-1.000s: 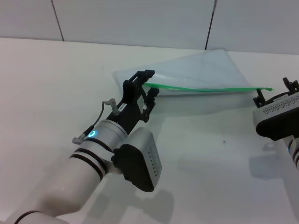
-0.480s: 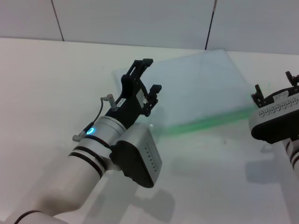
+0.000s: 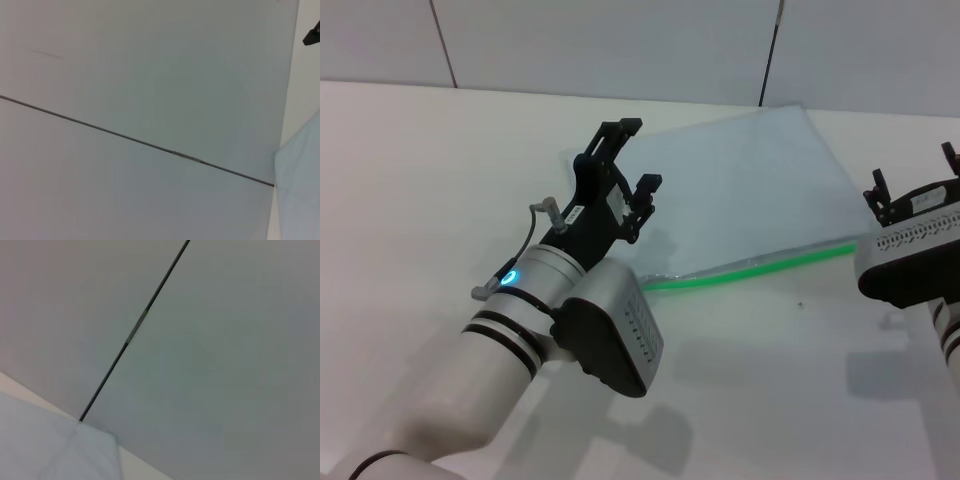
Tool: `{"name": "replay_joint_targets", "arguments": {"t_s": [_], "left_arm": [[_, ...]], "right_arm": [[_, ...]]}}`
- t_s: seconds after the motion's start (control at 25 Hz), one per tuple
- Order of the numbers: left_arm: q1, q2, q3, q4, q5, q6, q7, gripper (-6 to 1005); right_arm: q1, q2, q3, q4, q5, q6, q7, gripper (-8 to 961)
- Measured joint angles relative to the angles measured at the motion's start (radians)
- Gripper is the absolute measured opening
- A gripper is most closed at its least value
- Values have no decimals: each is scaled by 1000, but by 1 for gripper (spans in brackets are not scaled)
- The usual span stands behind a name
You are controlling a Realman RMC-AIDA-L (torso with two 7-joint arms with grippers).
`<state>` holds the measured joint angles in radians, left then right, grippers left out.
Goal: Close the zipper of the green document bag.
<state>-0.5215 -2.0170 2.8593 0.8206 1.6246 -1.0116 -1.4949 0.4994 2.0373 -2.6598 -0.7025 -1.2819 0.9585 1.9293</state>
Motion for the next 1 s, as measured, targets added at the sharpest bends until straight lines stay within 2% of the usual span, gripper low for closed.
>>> {"name": "replay_joint_targets", "arguments": {"t_s": [0.4,0.68,1.0], "left_arm": [[5,0,-3,-1,-8,-99,-175,780],[22,0,-11,-11,-44,-212,-384,777],[32,-9,-11,-86,-112,-353,-683,771]], "right_arm": [[-5,-3,0,-64,-1,42,91,828],[-4,-7,0,-92,-5,41,231,828],[2,-9,0,-107,-7,36,370,828]]}}
